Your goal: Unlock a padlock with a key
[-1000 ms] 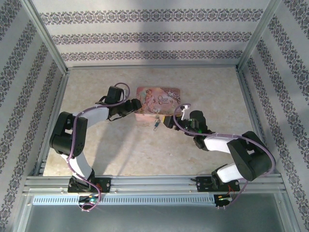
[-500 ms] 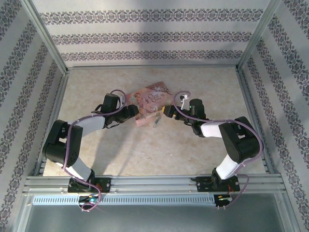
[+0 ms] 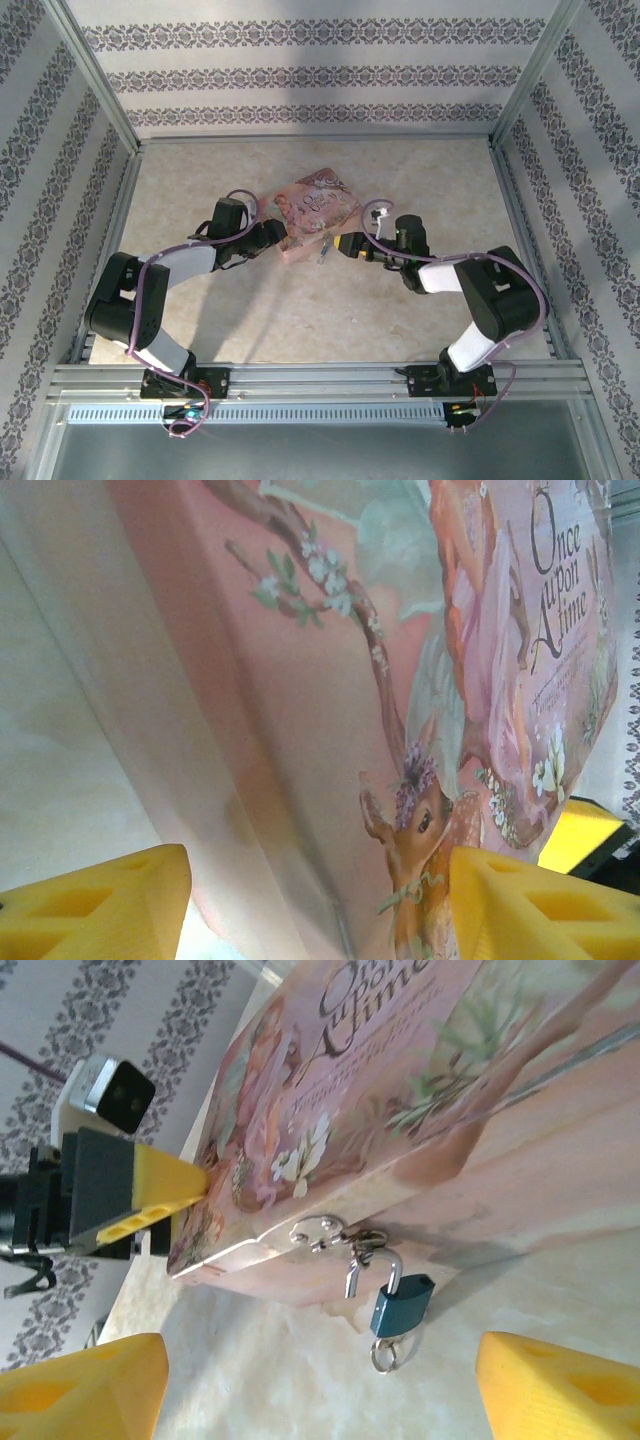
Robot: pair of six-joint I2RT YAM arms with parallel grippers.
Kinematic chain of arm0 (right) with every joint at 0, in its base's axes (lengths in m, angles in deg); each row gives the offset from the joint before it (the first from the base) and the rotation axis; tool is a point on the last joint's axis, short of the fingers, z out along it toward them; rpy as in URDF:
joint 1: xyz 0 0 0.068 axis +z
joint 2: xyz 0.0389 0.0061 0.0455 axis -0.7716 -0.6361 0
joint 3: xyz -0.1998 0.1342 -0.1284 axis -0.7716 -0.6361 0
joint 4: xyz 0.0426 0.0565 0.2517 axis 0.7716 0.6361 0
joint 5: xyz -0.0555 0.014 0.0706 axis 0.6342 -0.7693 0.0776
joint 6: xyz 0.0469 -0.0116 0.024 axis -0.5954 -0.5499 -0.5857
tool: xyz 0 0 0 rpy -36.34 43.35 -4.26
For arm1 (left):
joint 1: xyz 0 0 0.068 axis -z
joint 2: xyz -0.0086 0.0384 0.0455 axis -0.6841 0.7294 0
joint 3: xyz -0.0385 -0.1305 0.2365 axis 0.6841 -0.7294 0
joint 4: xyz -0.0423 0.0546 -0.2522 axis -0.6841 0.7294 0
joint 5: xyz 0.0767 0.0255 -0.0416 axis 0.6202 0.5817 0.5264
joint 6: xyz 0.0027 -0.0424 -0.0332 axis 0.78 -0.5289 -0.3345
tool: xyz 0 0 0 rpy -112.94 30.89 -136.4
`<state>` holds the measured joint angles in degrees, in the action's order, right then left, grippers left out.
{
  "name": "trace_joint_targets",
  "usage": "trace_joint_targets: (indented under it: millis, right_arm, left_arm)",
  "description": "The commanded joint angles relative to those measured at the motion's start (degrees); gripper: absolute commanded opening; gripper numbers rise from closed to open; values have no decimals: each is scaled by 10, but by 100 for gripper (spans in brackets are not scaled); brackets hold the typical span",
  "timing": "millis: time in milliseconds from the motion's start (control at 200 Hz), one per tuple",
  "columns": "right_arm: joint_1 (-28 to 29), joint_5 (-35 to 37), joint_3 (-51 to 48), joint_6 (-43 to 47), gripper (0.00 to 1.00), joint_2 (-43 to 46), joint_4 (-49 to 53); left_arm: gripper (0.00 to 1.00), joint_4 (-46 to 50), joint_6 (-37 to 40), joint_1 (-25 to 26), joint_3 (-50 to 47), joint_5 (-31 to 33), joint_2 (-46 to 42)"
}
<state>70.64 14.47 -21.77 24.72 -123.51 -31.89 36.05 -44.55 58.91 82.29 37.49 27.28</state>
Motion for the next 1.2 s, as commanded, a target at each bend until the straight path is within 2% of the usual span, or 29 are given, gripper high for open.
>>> trace_joint_targets:
  millis: [0, 340, 860, 1199]
  right_arm:
    - [14, -35, 9, 4, 80, -40, -57]
    - [23, -56, 69, -13, 68, -136, -110]
    - [25, -100, 111, -25, 64, -200, -150]
    - [28, -131, 104, -44, 58, -205, -188]
  left_arm:
    - [67, 43, -2, 9, -19, 23, 2]
    - [67, 44, -2, 10, -15, 22, 2]
    - [66, 48, 0, 11, -15, 26, 0]
    - [66, 50, -2, 12, -17, 27, -1]
